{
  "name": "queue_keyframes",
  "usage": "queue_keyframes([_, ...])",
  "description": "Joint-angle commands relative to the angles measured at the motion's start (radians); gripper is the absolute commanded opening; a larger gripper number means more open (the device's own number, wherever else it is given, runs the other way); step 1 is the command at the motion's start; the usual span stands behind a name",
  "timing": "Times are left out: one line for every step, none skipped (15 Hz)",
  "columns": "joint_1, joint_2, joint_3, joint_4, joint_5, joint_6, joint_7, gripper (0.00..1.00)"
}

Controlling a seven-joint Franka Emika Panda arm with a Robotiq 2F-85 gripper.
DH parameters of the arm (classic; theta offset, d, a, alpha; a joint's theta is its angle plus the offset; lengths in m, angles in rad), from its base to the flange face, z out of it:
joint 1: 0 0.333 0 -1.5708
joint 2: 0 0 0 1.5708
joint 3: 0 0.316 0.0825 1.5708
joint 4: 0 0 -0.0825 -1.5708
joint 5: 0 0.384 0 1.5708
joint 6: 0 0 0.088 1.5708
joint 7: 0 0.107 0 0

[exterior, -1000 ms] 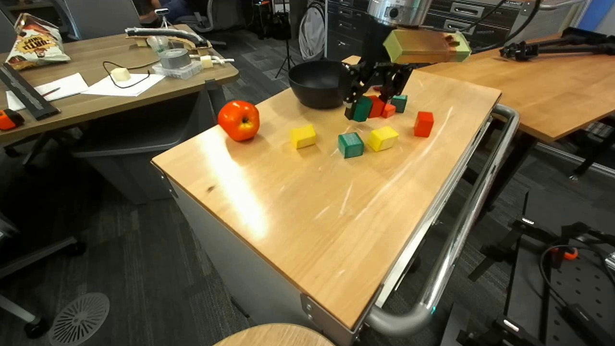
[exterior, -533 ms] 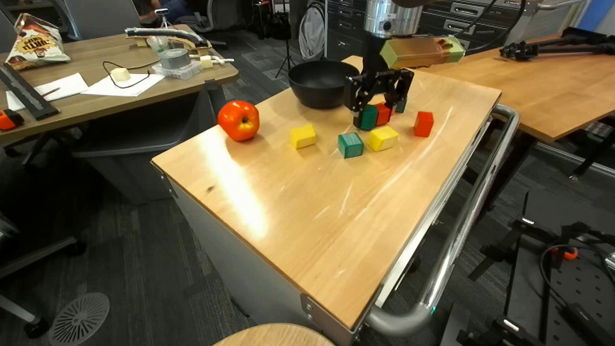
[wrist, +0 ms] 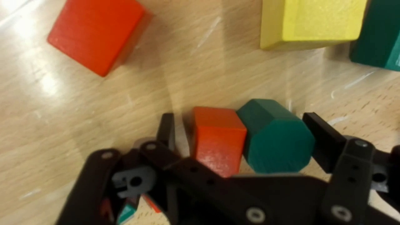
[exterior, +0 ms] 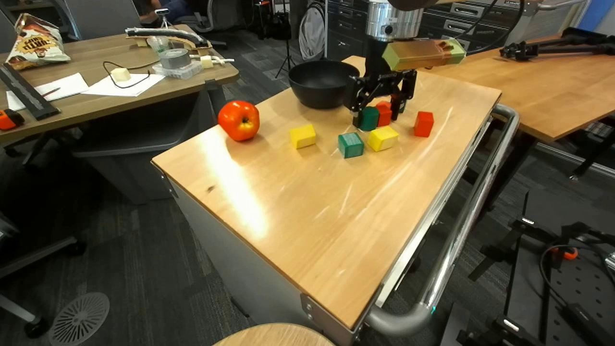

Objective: Move the apple to the left, take the radish and blocks out of the black bowl

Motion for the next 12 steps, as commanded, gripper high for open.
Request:
queue_keyframes([0.006, 0.000, -0.007, 0.002, 0.002, -0.003, -0.002, 1.00])
queue_keyframes([0.006, 0.000, -0.007, 0.002, 0.002, -0.003, -0.002, 1.00])
queue_keyframes([0.006, 0.000, -0.007, 0.002, 0.002, -0.003, -0.002, 1.00])
queue_keyframes([0.006, 0.000, -0.007, 0.002, 0.002, -0.003, -0.002, 1.00])
queue_keyframes([0.006, 0.000, -0.007, 0.002, 0.002, -0.003, -0.002, 1.00])
queue_keyframes([0.006, 0.000, -0.007, 0.002, 0.002, -0.003, -0.002, 1.00])
queue_keyframes([0.006, 0.000, -0.007, 0.002, 0.002, -0.003, -0.002, 1.00])
queue_keyframes([0.021, -0.059, -0.012, -0.045, -0.033, -0.006, 0.025, 1.00])
queue_keyframes([0.031, -0.104, -0.016, -0.087, -0.064, 0.001, 0.037, 1.00])
queue_keyframes([0.041, -0.157, -0.021, -0.136, -0.101, 0.011, 0.059, 1.00])
queue_keyframes([0.050, -0.233, -0.024, -0.211, -0.146, 0.034, 0.086, 1.00])
queue_keyframes([0.051, -0.268, -0.026, -0.251, -0.187, 0.068, 0.120, 1.00])
